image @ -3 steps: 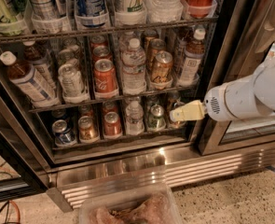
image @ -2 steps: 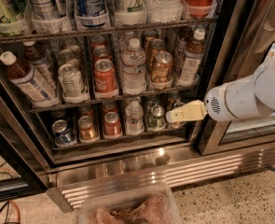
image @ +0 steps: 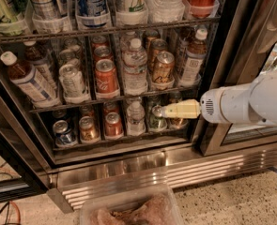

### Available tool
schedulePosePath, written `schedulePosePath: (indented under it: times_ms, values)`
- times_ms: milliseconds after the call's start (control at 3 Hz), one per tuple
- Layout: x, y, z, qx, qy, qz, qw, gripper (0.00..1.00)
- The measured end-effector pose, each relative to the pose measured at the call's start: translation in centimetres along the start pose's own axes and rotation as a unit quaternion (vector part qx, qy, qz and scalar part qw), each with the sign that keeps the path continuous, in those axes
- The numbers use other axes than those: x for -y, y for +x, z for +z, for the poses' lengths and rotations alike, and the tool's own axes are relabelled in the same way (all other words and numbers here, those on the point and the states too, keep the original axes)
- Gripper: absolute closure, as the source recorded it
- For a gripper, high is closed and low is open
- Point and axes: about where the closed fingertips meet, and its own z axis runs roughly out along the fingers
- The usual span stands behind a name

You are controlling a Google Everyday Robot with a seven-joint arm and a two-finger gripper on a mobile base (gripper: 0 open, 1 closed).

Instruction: Pick blue water bottle from middle shelf of fridge

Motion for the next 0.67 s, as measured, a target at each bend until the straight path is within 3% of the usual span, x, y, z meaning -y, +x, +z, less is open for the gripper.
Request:
schedulePosePath:
  times_ms: [333,667]
  values:
    - [0.4,-0.9,0.9,0.035,0.014,0.022,0.9990,0.09]
    - [1.7,-2.1,0.8,0.075,0.050,0.029,0.9955,0.17]
